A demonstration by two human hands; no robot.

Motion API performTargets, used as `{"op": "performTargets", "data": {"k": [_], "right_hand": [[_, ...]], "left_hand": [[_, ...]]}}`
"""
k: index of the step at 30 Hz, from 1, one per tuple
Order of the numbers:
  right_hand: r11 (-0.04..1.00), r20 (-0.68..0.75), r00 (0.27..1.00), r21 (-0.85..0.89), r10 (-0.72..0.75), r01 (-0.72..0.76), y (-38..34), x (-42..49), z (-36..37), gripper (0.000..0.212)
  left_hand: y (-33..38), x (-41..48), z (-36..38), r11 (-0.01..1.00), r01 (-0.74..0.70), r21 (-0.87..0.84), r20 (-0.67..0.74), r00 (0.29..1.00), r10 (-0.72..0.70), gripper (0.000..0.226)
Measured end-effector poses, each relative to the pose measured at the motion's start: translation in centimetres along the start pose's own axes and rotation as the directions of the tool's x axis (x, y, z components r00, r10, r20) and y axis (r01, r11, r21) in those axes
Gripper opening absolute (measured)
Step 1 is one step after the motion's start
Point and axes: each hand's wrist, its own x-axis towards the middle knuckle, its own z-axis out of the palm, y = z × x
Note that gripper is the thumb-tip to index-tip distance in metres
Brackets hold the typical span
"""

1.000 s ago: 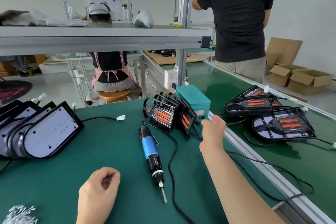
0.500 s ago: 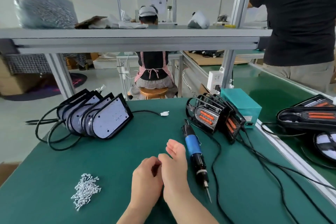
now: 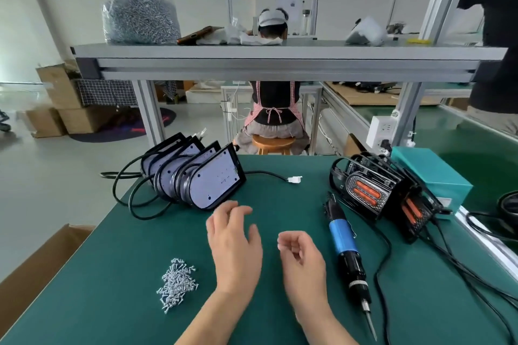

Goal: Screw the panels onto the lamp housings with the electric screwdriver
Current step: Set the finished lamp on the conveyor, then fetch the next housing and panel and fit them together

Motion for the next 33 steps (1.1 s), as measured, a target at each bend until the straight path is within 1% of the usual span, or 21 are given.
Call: {"op": "performTargets", "data": {"k": [2, 4, 6, 8, 10, 12, 14, 16, 18, 24, 27, 30, 33], "right_hand": [[1.0, 0.005, 1.0, -0.006, 0.007, -0.007, 0.1, 0.0, 0.2, 0.028], [1.0, 0.012, 1.0, -0.015, 0.002, -0.002, 0.1, -0.1, 0.2, 0.029], [1.0, 0.014, 1.0, -0.017, -0.01, 0.01, 0.1, -0.1, 0.2, 0.03], [1.0, 0.014, 1.0, -0.019, -0.015, 0.016, 0.0, -0.1, 0.2, 0.032], [1.0, 0.012, 1.0, -0.015, -0.009, 0.009, 0.1, 0.0, 0.1, 0.032], [1.0, 0.015, 1.0, -0.013, 0.001, -0.001, 0.2, 0.1, 0.1, 0.031], [1.0, 0.018, 1.0, -0.012, 0.002, -0.001, 0.2, 0.1, 0.1, 0.031], [1.0, 0.018, 1.0, -0.005, 0.002, -0.002, 0.2, 0.1, 0.1, 0.031], [1.0, 0.017, 1.0, 0.003, 0.005, -0.005, 0.2, 0.1, 0.1, 0.031], [1.0, -0.005, 1.0, 0.014, 0.009, -0.009, 0.3, 0.2, 0.2, 0.031], [1.0, -0.02, 0.999, 0.018, 0.025, -0.025, 0.4, 0.3, 0.2, 0.03], [0.998, -0.065, 0.997, 0.051, 0.029, -0.026, 0.3, 0.3, 0.2, 0.025], [0.988, -0.108, 0.993, 0.151, 0.043, -0.027, 0.0, 0.4, 0.2, 0.02]], "left_hand": [[-0.7, 4.5, -1.4, 0.993, -0.003, 0.118, -0.089, 0.996, 0.014, 0.04], [-1.5, 8.9, -2.6, 0.97, -0.006, 0.244, -0.097, 0.995, 0.031, 0.049], [-2.5, 12.3, -3.2, 0.915, -0.029, 0.402, -0.014, 0.999, 0.038, 0.051], [-3.7, 14.5, -3.3, 0.823, -0.057, 0.566, 0.094, 0.996, 0.004, 0.05], [-4.7, 15.6, -3.2, 0.719, -0.088, 0.69, 0.161, 0.986, -0.034, 0.046], [-5.3, 16.2, -2.8, 0.644, -0.109, 0.757, 0.18, 0.983, -0.045, 0.041], [-5.7, 16.6, -2.6, 0.607, -0.12, 0.786, 0.184, 0.982, -0.044, 0.036], [-5.8, 16.8, -2.5, 0.59, -0.127, 0.797, 0.198, 0.979, -0.056, 0.031], [-5.9, 16.9, -2.3, 0.6, -0.139, 0.788, 0.221, 0.973, -0.065, 0.028], [-5.3, 15.2, -2.2, 0.729, -0.081, 0.68, 0.256, 0.958, -0.133, 0.019], [-4.6, 13.0, -2.2, 0.801, 0.019, 0.598, 0.267, 0.938, -0.222, 0.018], [-3.7, 10.4, -2.3, 0.867, 0.162, 0.471, 0.327, 0.881, -0.343, 0.018], [-2.8, 7.2, -2.6, 0.91, 0.264, 0.319, 0.402, 0.832, -0.382, 0.016]]}}
